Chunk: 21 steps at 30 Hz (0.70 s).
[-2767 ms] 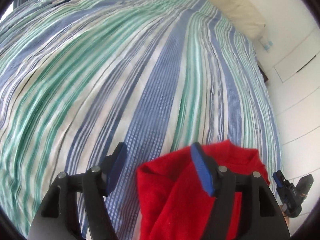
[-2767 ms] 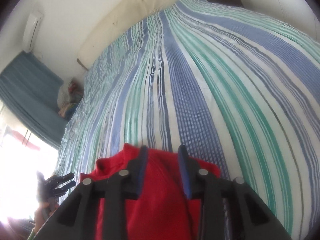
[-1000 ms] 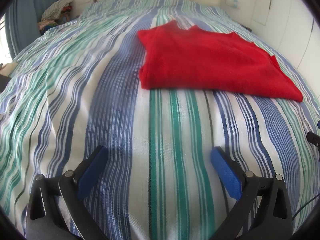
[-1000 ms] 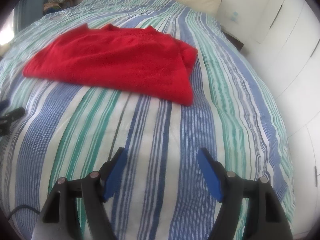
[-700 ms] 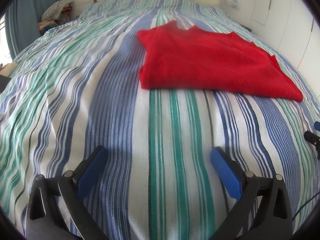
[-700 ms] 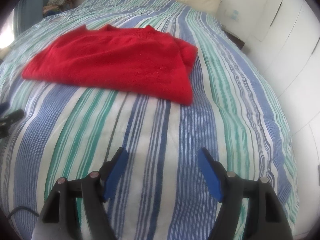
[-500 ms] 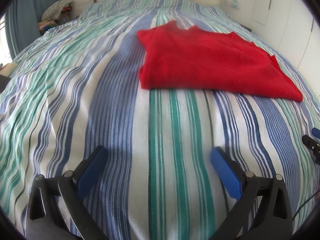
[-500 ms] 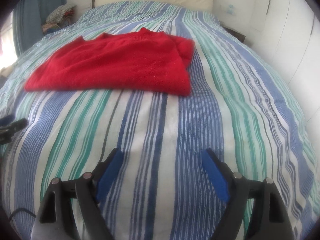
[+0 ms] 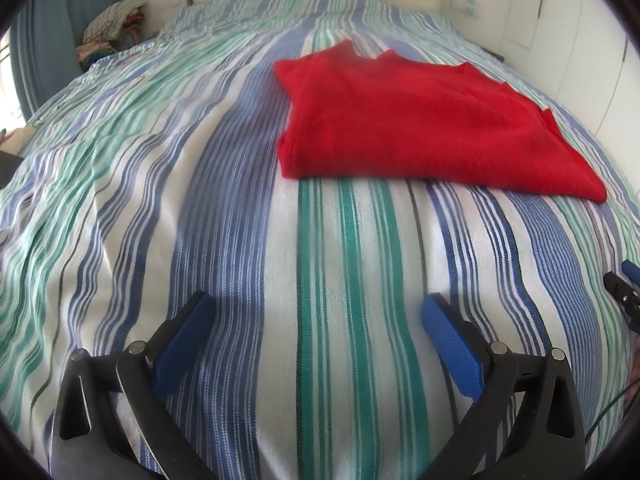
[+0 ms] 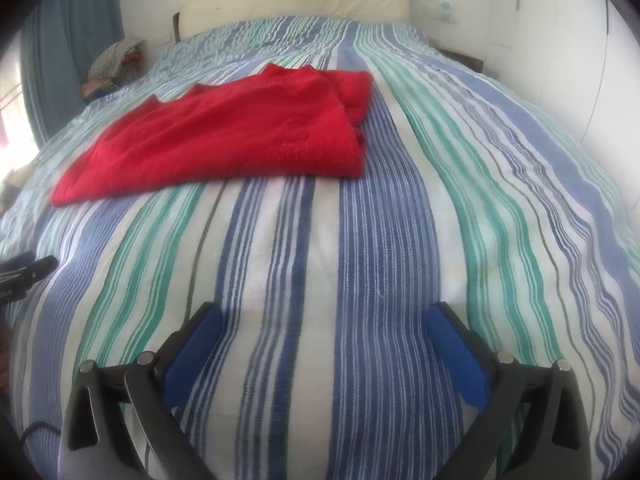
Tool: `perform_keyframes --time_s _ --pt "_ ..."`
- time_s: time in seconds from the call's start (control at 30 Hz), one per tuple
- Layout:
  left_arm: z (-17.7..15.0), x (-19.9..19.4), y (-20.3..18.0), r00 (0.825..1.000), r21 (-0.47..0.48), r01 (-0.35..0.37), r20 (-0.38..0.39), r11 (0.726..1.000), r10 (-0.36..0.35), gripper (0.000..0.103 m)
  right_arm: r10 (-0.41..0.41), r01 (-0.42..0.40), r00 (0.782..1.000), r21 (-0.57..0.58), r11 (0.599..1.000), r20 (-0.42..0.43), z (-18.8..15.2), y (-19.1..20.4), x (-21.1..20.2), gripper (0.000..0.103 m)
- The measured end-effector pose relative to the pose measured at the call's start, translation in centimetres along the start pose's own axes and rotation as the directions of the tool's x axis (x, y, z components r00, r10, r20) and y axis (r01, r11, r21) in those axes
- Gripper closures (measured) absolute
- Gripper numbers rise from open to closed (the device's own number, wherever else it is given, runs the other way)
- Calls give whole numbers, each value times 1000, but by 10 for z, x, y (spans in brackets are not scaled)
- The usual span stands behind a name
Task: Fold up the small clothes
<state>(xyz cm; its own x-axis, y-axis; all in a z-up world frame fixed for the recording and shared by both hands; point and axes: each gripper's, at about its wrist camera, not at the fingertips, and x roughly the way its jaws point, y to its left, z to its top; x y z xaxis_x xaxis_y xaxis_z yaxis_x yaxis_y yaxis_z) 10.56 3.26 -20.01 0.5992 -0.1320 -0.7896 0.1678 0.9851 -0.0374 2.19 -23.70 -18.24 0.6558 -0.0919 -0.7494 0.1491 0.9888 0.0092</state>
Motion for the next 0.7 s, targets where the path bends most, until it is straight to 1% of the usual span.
perform_keyframes --time_s 0.7 --pt "0 0 -1 1000 1 -1 1 1000 1 0 -19 19 1000 -12 1000 13 -2 2 -1 1"
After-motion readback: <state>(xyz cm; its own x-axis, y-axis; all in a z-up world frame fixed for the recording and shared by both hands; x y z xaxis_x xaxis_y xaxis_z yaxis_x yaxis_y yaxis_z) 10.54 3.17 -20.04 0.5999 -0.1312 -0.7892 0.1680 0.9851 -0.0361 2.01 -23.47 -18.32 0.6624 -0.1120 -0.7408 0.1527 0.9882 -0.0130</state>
